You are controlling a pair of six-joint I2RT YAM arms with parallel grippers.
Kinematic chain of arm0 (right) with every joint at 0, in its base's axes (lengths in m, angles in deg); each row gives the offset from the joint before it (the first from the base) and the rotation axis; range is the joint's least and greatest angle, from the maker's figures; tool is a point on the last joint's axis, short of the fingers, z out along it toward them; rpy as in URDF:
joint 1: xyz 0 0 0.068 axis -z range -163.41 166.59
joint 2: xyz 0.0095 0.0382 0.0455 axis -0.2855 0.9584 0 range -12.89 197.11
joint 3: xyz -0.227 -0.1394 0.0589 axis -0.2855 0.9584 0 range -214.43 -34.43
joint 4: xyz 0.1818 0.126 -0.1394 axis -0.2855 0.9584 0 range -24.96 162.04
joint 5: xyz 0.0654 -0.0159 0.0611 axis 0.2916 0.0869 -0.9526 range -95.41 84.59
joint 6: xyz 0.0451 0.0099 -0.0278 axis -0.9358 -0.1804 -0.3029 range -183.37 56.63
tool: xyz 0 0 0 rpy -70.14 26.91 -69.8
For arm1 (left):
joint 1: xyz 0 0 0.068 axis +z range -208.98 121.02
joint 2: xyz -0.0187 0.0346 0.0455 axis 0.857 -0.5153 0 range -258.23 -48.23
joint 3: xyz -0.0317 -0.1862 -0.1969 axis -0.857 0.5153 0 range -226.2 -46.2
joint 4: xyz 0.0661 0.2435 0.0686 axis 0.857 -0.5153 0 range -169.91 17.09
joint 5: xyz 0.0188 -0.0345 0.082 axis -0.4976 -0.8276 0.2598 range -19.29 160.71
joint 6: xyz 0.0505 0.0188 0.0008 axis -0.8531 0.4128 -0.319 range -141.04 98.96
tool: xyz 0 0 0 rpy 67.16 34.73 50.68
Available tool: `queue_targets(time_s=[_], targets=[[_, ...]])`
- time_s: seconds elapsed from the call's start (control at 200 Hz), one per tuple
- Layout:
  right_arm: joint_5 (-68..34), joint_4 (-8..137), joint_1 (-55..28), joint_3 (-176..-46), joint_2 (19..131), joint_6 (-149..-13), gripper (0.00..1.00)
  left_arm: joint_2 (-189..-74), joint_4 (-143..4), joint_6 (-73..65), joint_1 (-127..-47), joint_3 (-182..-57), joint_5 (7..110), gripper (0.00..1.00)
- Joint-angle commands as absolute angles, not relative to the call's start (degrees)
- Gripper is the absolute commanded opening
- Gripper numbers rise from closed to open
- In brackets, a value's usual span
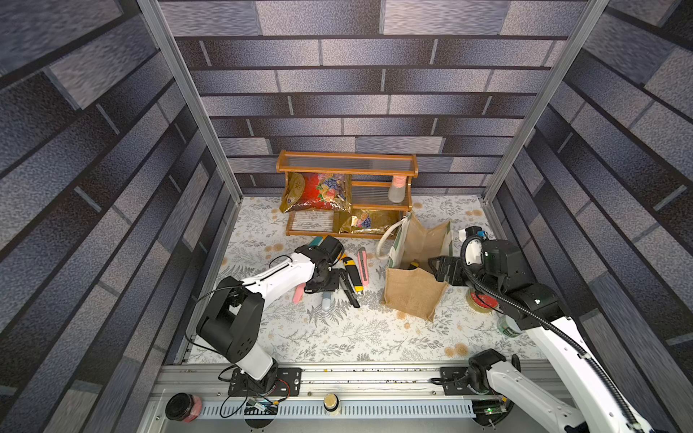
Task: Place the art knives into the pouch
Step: Pick up the utility knife at the center of the board, then place the utility knife in the pouch.
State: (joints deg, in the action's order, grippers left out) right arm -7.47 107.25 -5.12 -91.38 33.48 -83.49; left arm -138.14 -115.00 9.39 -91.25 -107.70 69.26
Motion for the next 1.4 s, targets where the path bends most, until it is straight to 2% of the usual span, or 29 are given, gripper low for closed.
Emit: queue_targets(time_s=[0.0, 0.26, 0.561, 0.801, 0.937, 1.277, 1.392], targets=[[-5.14, 108.99, -4.84, -92.38, 32.68, -83.30, 1.00, -134.02, -119.48, 8.29, -92.75, -112.46, 71.67, 0.28], [-2.31, 108.68, -4.86, -90.96, 32.55, -85.64, 1.00, -132.85, -122.86, 6.11, -93.98, -124.34, 73.55, 0.27], [-0.41, 108.26, -4.85, -89.50, 31.15, -87.05, 1.00, -138.24, -123.77, 1.78, -100.66, -142.00, 75.31, 0.26], [0.72, 109.09, -4.86, -88.58, 30.02, -86.90, 1.00, -149.61, -126.62, -4.60, -105.92, -160.80, 77.58, 0.25], [0.40, 109.16, -4.83, -87.75, 29.09, -87.14, 1.00, -154.52, -125.29, -7.91, -108.91, -167.44, 78.77, 0.25], [0.39, 109.85, -4.83, -87.52, 28.47, -87.29, 1.00, -172.66, -134.02, -11.49, -113.67, -190.90, 74.36, 0.28], [0.78, 110.31, -4.80, -87.43, 28.17, -87.26, 1.00, -177.02, -135.55, -10.68, -113.64, -194.84, 72.61, 0.28]])
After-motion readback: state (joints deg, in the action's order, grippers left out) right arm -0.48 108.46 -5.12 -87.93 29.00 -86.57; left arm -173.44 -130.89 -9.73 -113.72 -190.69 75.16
